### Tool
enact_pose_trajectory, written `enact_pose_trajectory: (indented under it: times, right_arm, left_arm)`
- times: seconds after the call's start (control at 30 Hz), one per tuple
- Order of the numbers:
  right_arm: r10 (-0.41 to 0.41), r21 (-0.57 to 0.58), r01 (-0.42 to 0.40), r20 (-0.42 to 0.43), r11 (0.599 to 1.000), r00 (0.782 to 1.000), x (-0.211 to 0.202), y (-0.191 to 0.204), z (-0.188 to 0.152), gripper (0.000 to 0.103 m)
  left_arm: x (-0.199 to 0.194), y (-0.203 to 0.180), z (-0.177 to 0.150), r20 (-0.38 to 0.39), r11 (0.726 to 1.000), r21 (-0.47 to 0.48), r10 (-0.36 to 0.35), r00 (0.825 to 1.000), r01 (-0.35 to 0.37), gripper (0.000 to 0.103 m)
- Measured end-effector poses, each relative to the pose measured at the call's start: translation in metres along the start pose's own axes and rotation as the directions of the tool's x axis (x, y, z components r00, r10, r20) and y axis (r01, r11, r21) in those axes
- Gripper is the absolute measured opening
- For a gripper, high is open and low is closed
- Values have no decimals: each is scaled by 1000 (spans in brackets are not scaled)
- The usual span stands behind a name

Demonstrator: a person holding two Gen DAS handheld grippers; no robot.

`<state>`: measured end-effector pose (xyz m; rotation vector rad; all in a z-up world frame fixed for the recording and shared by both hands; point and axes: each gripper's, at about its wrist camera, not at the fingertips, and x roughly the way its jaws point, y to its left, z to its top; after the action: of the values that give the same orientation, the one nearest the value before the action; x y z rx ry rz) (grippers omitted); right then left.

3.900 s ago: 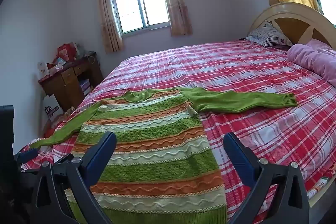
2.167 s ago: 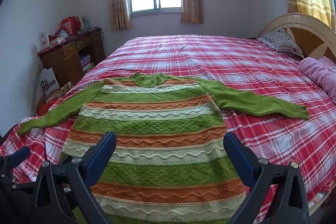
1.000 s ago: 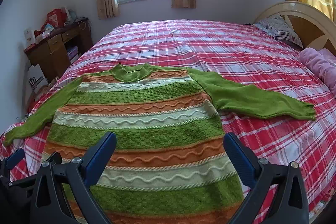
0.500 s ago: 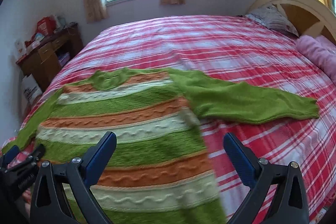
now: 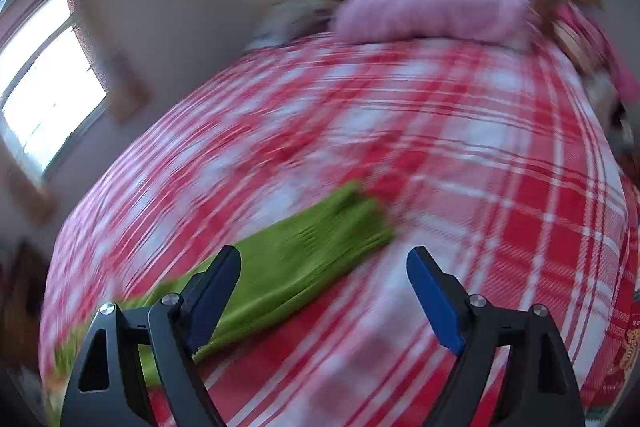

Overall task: Fold small clothes
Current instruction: 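Grasp the green sleeve cuff with the right gripper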

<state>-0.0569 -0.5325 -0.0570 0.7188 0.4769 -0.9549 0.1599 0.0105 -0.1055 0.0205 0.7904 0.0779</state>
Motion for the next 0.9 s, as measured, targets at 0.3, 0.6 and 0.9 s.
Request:
enact_pose_trajectory:
  times: [0.3, 0.6, 0.9]
  right_arm:
    - [-15, -23, 13, -81, 1000, 997, 65, -6, 12, 66]
    - [65, -77, -80, -177, 994, 982, 70, -11, 19, 10]
    - [354, -52, -368, -176, 928, 919, 5, 48, 32, 10]
  left_arm:
    - [6, -2, 3, 4, 1000, 1, -3, 1000, 3, 103]
    - [5, -4, 1, 15, 1000, 2, -6, 1000, 6, 103]
    - [5, -3, 1, 15, 1000, 2, -7, 1000, 7, 103]
